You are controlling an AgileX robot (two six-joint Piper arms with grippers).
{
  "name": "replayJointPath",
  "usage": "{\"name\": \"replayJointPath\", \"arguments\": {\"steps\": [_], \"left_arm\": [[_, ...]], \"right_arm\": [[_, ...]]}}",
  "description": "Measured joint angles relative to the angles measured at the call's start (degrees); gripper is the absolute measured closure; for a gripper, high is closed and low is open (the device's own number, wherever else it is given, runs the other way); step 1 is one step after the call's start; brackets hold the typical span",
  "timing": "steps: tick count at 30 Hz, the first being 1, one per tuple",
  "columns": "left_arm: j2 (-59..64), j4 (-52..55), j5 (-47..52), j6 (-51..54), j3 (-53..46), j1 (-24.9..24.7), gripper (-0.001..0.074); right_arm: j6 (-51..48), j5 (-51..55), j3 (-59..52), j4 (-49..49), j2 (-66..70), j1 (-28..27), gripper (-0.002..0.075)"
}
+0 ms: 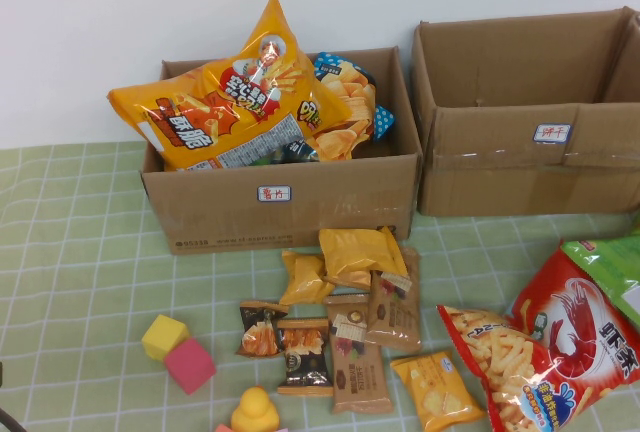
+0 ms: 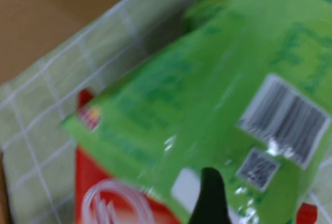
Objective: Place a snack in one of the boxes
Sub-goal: Pick up the potato chip
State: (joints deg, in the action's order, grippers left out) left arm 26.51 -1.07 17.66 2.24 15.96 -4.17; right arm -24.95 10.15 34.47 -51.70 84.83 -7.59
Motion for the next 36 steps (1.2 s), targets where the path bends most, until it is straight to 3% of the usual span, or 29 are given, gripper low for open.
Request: {"name": "replayJointPath", "arguments": {"steps": [8, 19, 24, 30, 36], "left_arm": [[0.0, -0.2, -1.2, -0.3, -0.1, 0.0, 0.0737], [0.0, -2.0, -1.3, -0.4, -0.1, 0.0, 0.0738], [0.0, -2.1, -1.3, -0.5, -0.1, 0.0, 0.0737], [0.0, -2.1, -1.3, -0.5, -0.1, 0.0, 0.0737], [0.0, -2.1, -1.3, -0.5, -0.1, 0.0, 0.0737]], "right_arm": [[-4.4, 0.7, 2.0, -14.3, 6.9, -0.6, 0.0219], [-12.6, 5.8, 8.4, -25.7, 15.4, -0.6, 0.0236], [-14.4, 6.0, 8.4, -27.3, 18.3, -0.6, 0.0387], [-15.0, 6.1, 8.6, -28.6, 19.4, -0.6, 0.0666], [-17.4, 8.0, 8.7, -29.1, 19.4, -0.6, 0.0717]]}}
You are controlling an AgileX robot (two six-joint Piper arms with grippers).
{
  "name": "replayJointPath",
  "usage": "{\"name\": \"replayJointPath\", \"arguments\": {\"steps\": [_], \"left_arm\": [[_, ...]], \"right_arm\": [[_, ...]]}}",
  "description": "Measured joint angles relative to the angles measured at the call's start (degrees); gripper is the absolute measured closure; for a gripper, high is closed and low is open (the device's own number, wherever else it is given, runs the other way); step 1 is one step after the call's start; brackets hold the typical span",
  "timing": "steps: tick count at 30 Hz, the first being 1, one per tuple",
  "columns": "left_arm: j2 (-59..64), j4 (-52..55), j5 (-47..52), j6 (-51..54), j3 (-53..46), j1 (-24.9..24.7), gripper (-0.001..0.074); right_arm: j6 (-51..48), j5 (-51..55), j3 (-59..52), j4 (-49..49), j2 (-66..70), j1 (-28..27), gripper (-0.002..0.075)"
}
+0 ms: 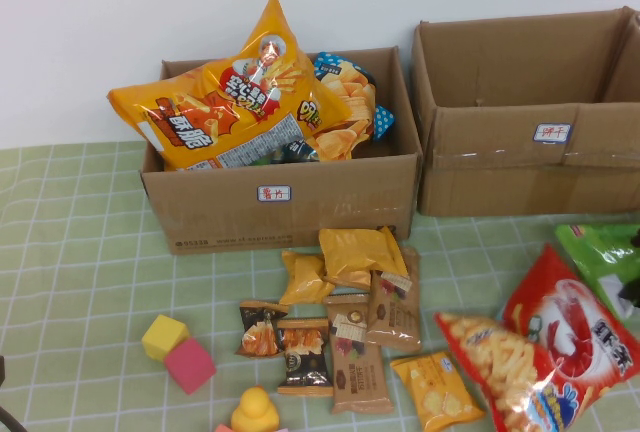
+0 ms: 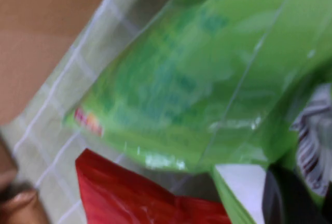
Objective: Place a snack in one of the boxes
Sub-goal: Pick up the potato chip, then place the potato chip in the potato chip box
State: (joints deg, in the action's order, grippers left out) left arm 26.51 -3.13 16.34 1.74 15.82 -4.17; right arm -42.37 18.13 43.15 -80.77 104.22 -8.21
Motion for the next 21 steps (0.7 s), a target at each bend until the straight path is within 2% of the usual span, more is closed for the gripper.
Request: {"name": "replayJointPath", "arguments": {"steps": [21], "left_arm": [[0.0, -0.1, 0.0, 0.0, 0.0, 0.0, 0.0736]], "right_arm": [[-11.3, 19.4, 2.8, -3.9, -18.2, 0.0, 0.0727]]}}
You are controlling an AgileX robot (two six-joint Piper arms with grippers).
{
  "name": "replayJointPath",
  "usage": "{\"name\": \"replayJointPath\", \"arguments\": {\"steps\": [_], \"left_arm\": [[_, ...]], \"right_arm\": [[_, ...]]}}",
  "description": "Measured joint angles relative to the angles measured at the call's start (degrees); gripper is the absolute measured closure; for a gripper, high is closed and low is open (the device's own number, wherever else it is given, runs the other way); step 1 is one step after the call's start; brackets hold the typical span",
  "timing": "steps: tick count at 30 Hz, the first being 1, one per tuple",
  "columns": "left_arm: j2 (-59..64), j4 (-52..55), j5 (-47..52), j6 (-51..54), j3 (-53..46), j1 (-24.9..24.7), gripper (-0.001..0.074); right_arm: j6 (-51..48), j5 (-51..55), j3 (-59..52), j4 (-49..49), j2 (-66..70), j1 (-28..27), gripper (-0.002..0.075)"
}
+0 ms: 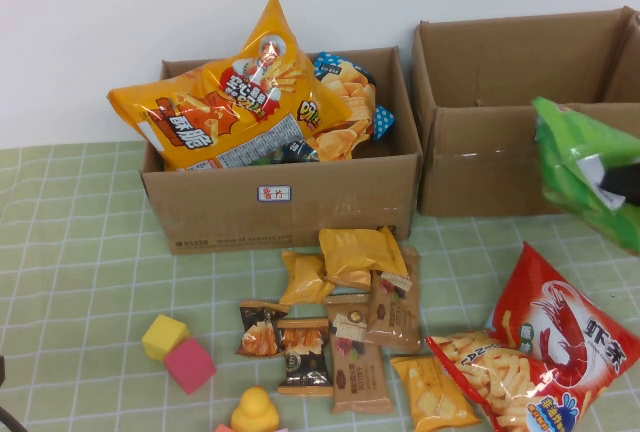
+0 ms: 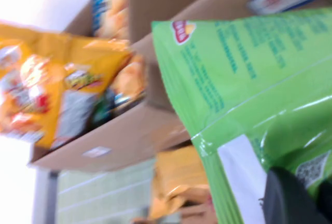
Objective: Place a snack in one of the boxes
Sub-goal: Place the potato chip in the potato chip box
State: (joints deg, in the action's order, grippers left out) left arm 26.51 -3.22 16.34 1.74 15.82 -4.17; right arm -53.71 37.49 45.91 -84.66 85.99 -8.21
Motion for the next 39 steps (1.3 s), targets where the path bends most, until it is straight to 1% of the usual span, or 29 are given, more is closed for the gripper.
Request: {"name": "replayJointPath", "arguments": {"steps": [4, 7, 10, 15, 18, 21, 27, 30, 34, 37, 39], "left_arm": [[0.0, 0.0, 0.0, 0.0, 0.0, 0.0, 0.0736], [0.0, 0.0, 0.0, 0.0, 0.0, 0.0, 0.0736], [0.0, 0.0, 0.0, 0.0, 0.0, 0.0, 0.0736], [0.0, 0.0, 0.0, 0.0, 0.0, 0.0, 0.0736], [0.0, 0.0, 0.0, 0.0, 0.0, 0.0, 0.0736], [0.0, 0.0, 0.0, 0.0, 0.0, 0.0, 0.0736], [0.0, 0.0, 0.0, 0.0, 0.0, 0.0, 0.0736], [0.0, -0.1, 0.0, 0.0, 0.0, 0.0, 0.0736], [0.0, -0.2, 0.5, 0.0, 0.0, 0.0, 0.0736], [0.0, -0.3, 0.7, 0.0, 0.0, 0.0, 0.0736], [0.0, -0.3, 0.7, 0.0, 0.0, 0.0, 0.0736]], "right_arm": [[-0.4, 5.3, 2.1, -0.5, -0.2, 0.6, 0.0727], [-0.5, 7.1, 5.3, -0.7, -0.8, 3.2, 0.0727], [-0.6, 7.2, 10.4, -0.8, -1.1, 8.1, 0.0727], [-4.0, 0.8, 22.2, -1.1, 0.2, 19.0, 0.0727], [-6.9, -1.2, 29.8, -1.6, 4.3, 23.4, 0.0727], [-8.8, -1.7, 37.3, -2.0, 10.9, 26.2, 0.0727], [-10.1, -3.2, 51.6, -2.2, 28.3, 27.2, 0.0727], [-10.4, -3.8, 56.0, -2.3, 36.3, 27.2, 0.0727], [-10.4, -3.0, 57.8, -1.4, 42.9, 27.2, 0.0727], [-10.6, -1.1, 58.5, 1.5, 43.2, 27.3, 0.0724], [-10.6, -0.1, 58.6, 4.9, 43.2, 27.3, 0.0695]]}}
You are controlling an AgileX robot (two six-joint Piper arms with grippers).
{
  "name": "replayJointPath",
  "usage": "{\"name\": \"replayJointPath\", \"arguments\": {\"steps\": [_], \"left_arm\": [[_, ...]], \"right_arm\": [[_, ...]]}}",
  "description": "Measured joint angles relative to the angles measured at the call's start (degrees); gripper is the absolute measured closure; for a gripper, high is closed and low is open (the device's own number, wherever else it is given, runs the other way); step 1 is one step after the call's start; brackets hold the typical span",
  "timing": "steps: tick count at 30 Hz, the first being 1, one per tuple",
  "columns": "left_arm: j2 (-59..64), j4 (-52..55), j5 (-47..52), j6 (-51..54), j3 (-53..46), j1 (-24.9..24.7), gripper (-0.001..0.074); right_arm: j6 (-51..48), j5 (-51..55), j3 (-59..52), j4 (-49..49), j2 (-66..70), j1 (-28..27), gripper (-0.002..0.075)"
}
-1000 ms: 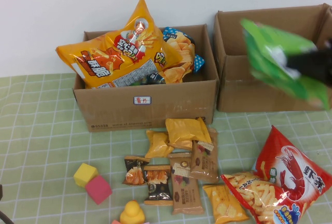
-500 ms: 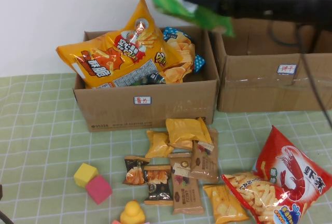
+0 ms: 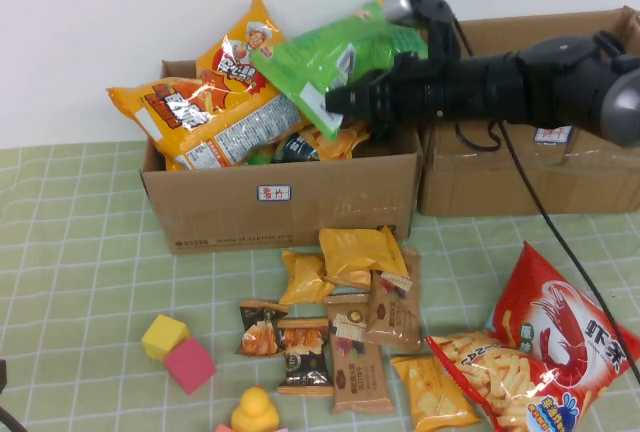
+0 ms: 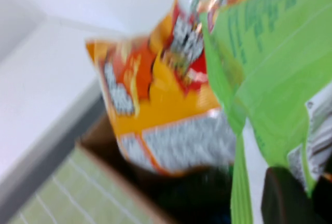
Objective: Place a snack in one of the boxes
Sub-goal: Place the potato chip in the potato chip box
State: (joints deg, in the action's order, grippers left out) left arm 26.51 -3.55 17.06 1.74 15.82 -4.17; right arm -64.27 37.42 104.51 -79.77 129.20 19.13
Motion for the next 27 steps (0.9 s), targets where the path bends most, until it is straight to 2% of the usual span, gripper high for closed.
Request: {"name": "replayJointPath", "arguments": {"steps": [2, 7, 10, 20, 27], "left_arm": [[0.0, 0.0, 0.0, 0.0, 0.0, 0.0, 0.0736], [0.0, 0.0, 0.0, 0.0, 0.0, 0.0, 0.0736], [0.0, 0.0, 0.0, 0.0, 0.0, 0.0, 0.0736], [0.0, 0.0, 0.0, 0.0, 0.0, 0.0, 0.0736], [0.0, 0.0, 0.4, 0.0, 0.0, 0.0, 0.0736]], "right_arm": [[0.0, 1.0, 0.1, 3.3, 0.0, 0.0, 0.0637], [2.5, 2.1, 0.1, 10.9, -1.3, 0.1, 0.0365], [3.2, 2.1, 0.1, 13.9, -2.8, 0.1, 0.0282], [6.8, 2.1, 0.1, 19.4, -8.9, 0.0, 0.0253], [20.8, 4.2, 0.1, 37.5, -9.1, 0.0, 0.0253]]}}
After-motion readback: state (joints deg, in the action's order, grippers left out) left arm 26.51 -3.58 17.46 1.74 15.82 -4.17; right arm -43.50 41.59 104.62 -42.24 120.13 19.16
